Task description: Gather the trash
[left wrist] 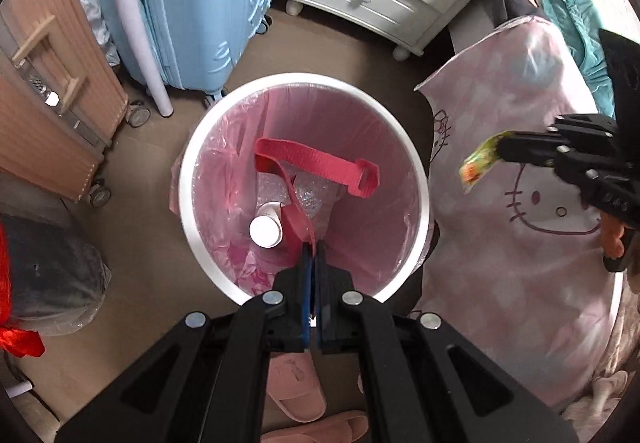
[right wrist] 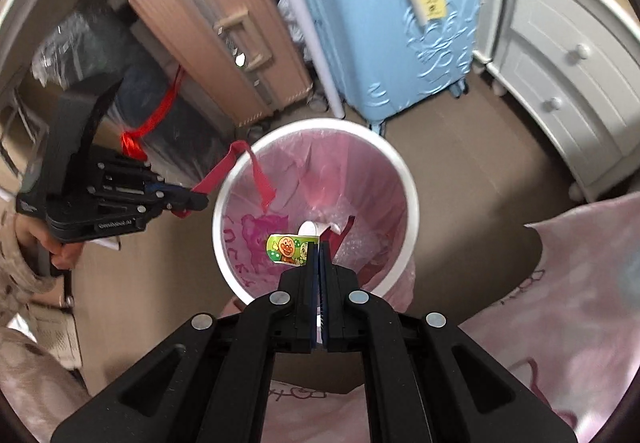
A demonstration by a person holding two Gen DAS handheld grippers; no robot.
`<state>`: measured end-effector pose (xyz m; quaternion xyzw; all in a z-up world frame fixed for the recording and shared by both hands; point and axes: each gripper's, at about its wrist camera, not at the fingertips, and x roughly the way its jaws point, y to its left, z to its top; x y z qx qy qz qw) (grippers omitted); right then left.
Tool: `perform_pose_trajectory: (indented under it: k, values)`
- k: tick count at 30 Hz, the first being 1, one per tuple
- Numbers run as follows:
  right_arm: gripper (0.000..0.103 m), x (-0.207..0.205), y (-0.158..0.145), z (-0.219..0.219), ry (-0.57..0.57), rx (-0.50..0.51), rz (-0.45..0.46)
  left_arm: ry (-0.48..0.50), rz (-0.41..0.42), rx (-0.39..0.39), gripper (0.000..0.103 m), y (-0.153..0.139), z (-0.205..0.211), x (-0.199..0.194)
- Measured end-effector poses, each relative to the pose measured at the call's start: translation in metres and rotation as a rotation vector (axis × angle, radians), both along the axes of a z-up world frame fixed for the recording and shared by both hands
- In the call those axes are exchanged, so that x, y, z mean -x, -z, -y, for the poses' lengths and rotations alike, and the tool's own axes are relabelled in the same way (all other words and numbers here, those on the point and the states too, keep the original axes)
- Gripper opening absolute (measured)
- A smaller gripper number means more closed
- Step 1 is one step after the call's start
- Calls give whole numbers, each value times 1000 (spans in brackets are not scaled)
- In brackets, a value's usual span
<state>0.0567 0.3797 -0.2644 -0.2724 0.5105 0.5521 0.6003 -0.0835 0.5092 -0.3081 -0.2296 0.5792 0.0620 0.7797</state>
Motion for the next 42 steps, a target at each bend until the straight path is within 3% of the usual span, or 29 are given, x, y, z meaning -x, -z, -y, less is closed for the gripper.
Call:
perform_pose_trajectory:
  k: [4,5,6,7,8,9,10,11,15,20,26,36,42]
  values:
    - [4,10,41,-21,-90,100,69,17,-46,-2,5,21,1,-3]
    - [12,11,50,-25,-97,126,82,16,-63,15,9,26,0,-4]
    - [19,12,57,-27,-97,148,93,14,-77,32,26,30,-1,-4]
    - [34,13,62,-29,-105,165,114,9,-92,30,55,33,-1,-2]
    - [48,15,65,-31,-122,171,147,-3,-96,9,69,33,-1,0]
    - [53,19,67,-33,-141,170,176,-17,-87,-15,86,31,-2,4]
    - [64,22,65,-33,-169,165,215,-30,-58,-28,91,26,-2,9]
    - [73,24,63,-32,-186,159,250,-33,-40,-25,92,24,-2,13]
    - [89,19,40,-22,-129,111,306,-45,-55,-17,93,19,0,27]
    - [92,-11,-23,14,83,-46,195,-132,35,-13,97,-18,9,67]
    - [96,-47,-91,94,336,-222,119,-191,87,-122,98,-74,29,102]
    - [96,-91,-167,242,653,-364,130,-259,202,-167,98,-166,50,114]
    - [96,-116,-193,331,796,-362,199,-231,285,-199,98,-219,80,96]
